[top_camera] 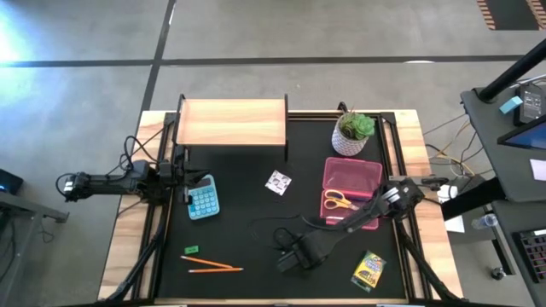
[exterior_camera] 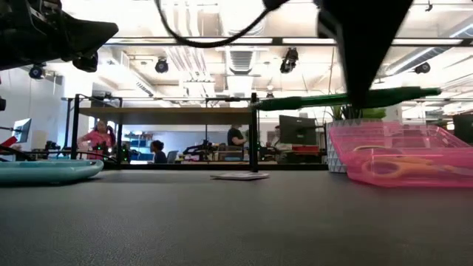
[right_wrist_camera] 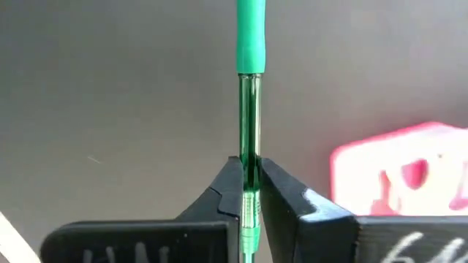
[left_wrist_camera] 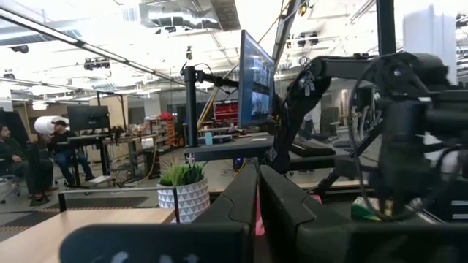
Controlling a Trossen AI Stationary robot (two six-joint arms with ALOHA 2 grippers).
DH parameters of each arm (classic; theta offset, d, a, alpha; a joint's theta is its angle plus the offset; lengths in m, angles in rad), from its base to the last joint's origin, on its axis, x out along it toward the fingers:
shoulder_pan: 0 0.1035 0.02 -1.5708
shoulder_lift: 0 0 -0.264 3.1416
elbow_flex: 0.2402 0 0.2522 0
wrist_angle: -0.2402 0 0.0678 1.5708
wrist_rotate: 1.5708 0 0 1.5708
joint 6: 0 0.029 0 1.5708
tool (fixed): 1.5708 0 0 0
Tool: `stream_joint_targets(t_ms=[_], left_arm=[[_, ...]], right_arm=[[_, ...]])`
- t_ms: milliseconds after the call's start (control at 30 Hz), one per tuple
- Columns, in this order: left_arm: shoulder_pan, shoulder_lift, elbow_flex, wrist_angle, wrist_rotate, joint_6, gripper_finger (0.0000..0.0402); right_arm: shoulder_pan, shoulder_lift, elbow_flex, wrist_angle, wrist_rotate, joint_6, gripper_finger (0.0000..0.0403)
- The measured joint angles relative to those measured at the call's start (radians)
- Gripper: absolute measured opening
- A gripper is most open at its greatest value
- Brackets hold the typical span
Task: Pack school essentials
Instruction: Put the green pen into the pink case
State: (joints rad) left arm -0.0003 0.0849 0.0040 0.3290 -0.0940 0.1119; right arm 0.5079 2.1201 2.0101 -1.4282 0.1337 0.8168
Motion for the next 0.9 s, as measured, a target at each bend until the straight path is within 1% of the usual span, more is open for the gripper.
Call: stream_joint_targets(t_ms=[133, 267, 333, 467, 633, 767, 900], left_arm=[[0.000, 0.000, 0.000, 0.000, 0.000, 0.000, 0.0000], [0.000, 0.000, 0.000, 0.000, 0.000, 0.000, 0.0000], [0.000, 0.000, 0.000, 0.000, 0.000, 0.000, 0.0000], [0.000, 0.000, 0.000, 0.000, 0.000, 0.000, 0.0000], [0.000, 0.000, 0.000, 0.000, 0.000, 0.000, 0.0000], [0.000, 0.000, 0.000, 0.000, 0.000, 0.000, 0.0000], [0.000, 0.000, 0.000, 0.000, 0.000, 0.000, 0.0000]], right_arm=[[-0.008, -0.114, -0.150, 0.007, 0.001, 0.008, 0.0020], [-0.017, -0.270, -0.352, 0.024, 0.001, 0.061, 0.0020], [-0.018, -0.351, -0.462, 0.065, 0.001, 0.077, 0.0020], [-0.018, -0.527, -0.678, 0.169, 0.001, 0.058, 0.0020], [-0.018, -0.690, -0.916, 0.231, 0.000, 0.080, 0.0022], [-0.018, -0.780, -1.049, 0.315, -0.001, 0.054, 0.0022], [-0.018, -0.835, -1.135, 0.361, -0.002, 0.002, 0.0022]])
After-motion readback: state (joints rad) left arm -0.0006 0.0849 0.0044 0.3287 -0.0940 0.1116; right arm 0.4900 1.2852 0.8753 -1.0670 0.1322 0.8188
